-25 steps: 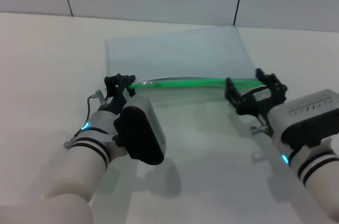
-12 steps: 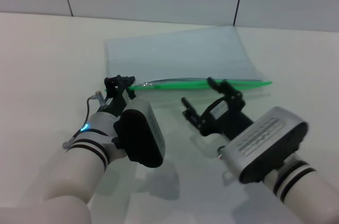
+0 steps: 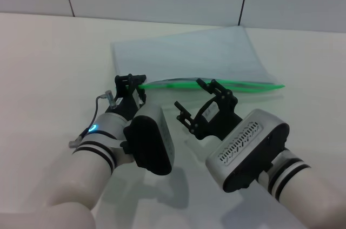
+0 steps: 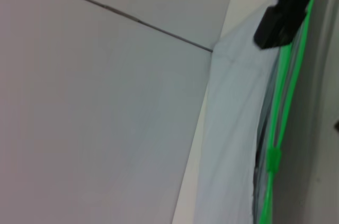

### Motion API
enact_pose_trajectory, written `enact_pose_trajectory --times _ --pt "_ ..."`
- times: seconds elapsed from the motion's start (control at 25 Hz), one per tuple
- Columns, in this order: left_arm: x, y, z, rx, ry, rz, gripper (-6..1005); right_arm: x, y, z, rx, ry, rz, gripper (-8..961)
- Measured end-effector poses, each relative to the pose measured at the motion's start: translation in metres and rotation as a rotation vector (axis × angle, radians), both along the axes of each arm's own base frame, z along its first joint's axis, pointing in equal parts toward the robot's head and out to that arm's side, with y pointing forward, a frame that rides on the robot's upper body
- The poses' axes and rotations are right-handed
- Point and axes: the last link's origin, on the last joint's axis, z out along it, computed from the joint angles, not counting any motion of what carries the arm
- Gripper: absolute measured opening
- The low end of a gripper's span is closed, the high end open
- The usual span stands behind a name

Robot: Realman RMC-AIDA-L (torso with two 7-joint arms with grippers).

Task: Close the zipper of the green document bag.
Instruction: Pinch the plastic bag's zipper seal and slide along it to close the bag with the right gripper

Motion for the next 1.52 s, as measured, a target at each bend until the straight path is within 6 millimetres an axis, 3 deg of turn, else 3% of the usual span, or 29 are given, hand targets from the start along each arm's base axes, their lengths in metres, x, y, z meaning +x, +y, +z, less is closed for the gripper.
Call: enact_pose_trajectory --times 0.72,1.52 --pt "0.012 0.000 -0.003 -0.022 0.036 -0.082 57 -0.010 0.010 0.000 0.008 -0.063 0.061 629" --pt "0.022 -0.002 -0.008 -0.053 0.086 -0.159 56 -0.004 0.022 0.004 0.029 -0.090 0.046 604"
